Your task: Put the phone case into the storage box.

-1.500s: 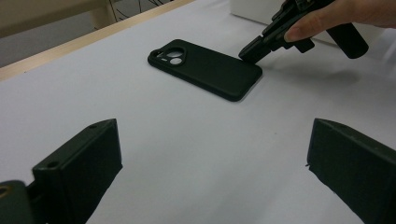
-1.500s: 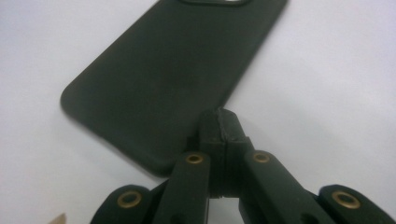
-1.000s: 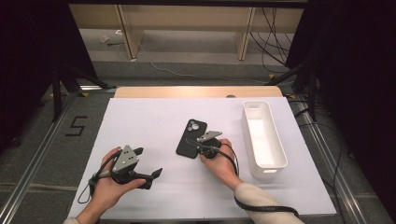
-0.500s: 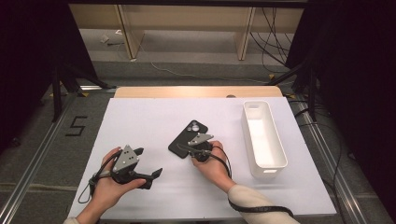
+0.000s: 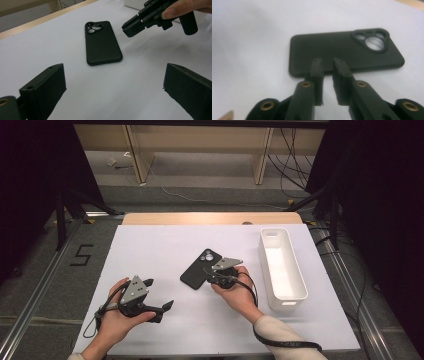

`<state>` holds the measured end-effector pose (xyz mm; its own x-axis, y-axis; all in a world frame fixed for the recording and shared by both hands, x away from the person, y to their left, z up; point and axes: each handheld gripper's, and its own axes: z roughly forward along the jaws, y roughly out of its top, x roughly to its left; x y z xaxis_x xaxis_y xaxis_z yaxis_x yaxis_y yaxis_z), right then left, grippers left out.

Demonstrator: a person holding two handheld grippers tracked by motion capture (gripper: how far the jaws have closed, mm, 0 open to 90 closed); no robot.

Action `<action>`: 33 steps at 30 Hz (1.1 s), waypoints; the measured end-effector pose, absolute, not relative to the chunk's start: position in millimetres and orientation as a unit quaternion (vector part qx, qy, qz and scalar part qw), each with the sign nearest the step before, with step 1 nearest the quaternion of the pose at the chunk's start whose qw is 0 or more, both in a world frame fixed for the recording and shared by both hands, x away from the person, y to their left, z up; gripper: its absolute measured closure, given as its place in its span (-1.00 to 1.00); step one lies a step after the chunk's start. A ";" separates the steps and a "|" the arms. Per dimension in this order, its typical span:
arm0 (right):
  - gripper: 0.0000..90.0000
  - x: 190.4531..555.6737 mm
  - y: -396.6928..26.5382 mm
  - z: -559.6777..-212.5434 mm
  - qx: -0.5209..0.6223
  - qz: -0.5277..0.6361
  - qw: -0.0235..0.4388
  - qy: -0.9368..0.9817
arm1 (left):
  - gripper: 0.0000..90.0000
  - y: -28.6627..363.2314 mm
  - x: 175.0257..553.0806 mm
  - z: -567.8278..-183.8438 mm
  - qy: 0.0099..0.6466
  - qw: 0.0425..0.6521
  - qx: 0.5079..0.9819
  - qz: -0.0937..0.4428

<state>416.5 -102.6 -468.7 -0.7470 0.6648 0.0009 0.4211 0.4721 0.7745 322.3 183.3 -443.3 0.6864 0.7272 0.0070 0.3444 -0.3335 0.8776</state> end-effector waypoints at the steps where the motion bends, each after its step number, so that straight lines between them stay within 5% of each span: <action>1: 0.74 416.0 -105.6 -466.2 0.313 0.410 0.151 0.843 | -0.91 183.3 322.3 -443.3 0.339 0.467 0.790 0.205; 7: 0.21 409.5 -122.1 -448.9 0.285 0.460 0.141 0.829 | -0.92 183.3 322.2 -443.3 0.337 0.467 0.791 0.205; 19: -0.47 384.2 -166.5 -419.1 0.243 0.539 0.135 0.795 | -0.98 184.4 322.0 -442.1 0.343 0.467 0.788 0.209; 33: -0.65 351.7 -210.6 -419.3 0.226 0.545 0.147 0.794 | -1.00 184.3 321.9 -442.0 0.343 0.465 0.788 0.211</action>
<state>351.7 -210.6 -419.3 -0.8552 0.5181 0.0132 0.1986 0.3042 0.9317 321.9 184.3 -442.0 0.6754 0.7374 0.0143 0.3439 -0.3320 0.8783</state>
